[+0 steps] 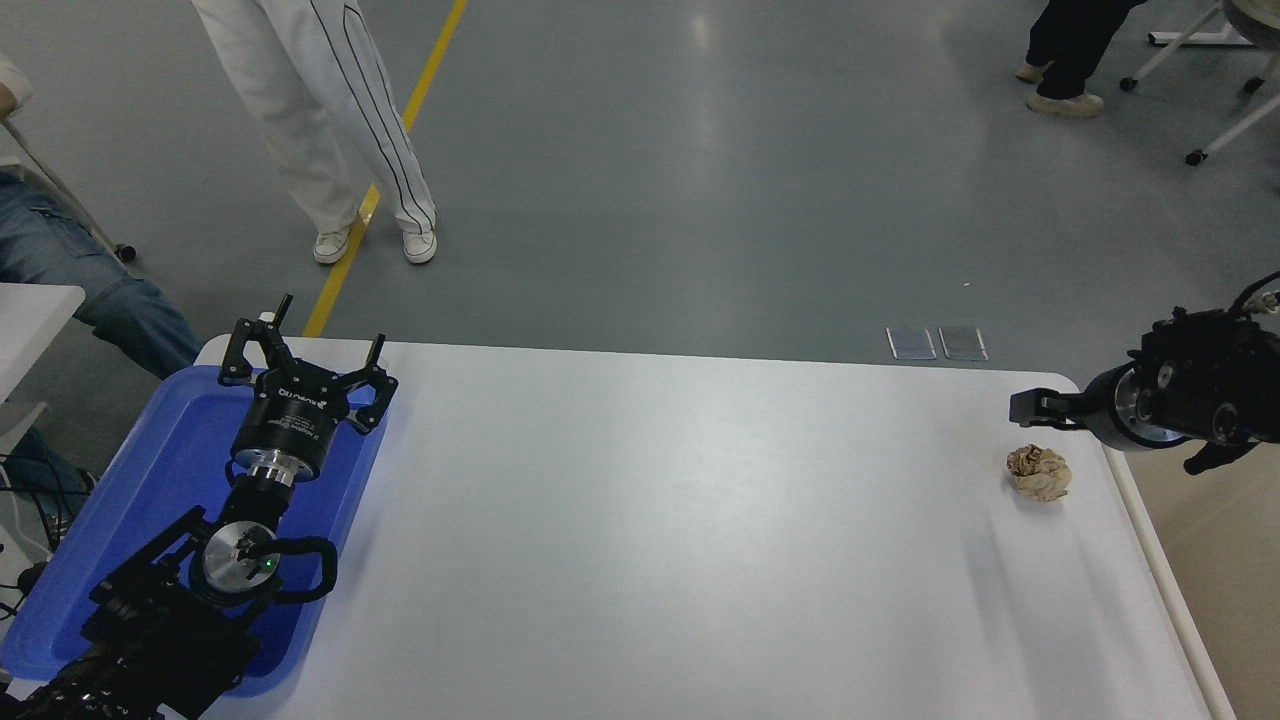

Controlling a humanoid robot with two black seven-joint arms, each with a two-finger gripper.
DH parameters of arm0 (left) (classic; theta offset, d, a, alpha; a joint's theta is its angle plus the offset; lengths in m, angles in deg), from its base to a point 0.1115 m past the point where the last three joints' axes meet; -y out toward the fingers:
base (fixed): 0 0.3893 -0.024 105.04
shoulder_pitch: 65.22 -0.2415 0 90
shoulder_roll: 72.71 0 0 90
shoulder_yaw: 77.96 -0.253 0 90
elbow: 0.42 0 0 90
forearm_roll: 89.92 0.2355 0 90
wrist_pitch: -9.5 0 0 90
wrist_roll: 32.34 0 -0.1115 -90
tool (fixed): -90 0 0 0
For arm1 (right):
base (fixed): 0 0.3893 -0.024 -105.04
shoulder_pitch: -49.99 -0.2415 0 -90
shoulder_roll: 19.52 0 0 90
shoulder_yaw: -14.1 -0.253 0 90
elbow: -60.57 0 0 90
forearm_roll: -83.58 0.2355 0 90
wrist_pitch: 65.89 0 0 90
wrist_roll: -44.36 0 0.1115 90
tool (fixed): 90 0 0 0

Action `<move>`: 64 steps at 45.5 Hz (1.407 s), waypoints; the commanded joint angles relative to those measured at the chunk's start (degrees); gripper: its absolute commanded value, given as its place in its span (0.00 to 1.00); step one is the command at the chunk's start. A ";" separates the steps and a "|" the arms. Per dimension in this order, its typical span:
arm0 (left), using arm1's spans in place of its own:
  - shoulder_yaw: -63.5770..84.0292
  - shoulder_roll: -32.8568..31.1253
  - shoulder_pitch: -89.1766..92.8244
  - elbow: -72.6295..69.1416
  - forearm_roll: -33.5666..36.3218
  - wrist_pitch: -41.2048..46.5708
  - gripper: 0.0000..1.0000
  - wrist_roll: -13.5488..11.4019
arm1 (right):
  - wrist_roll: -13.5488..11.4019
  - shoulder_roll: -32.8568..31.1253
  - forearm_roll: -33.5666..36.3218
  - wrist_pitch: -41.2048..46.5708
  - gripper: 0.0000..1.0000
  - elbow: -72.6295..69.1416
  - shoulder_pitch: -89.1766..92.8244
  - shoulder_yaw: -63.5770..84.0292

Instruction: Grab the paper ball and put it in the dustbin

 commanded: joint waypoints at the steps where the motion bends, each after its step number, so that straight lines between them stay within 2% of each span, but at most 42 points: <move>1: 0.03 0.00 0.00 0.02 0.00 0.00 1.00 0.00 | 0.58 3.79 -0.11 -1.04 1.00 8.27 7.15 -3.10; 17: 0.03 0.00 0.00 0.02 0.00 0.00 1.00 0.00 | 0.58 7.13 -0.11 -3.15 1.00 15.65 12.16 -3.55; 30: 0.03 0.00 0.00 0.02 0.00 0.00 1.00 0.00 | 0.58 7.31 -0.11 -7.63 1.00 18.91 16.56 -6.09; 45: 0.03 0.00 0.00 0.02 0.00 0.00 1.00 0.00 | 0.41 8.27 0.07 -8.60 1.00 24.09 21.40 -9.70; 64: 0.03 0.00 0.00 0.02 0.00 0.00 1.00 0.00 | 0.23 9.42 0.77 -11.85 1.00 24.53 23.86 -11.72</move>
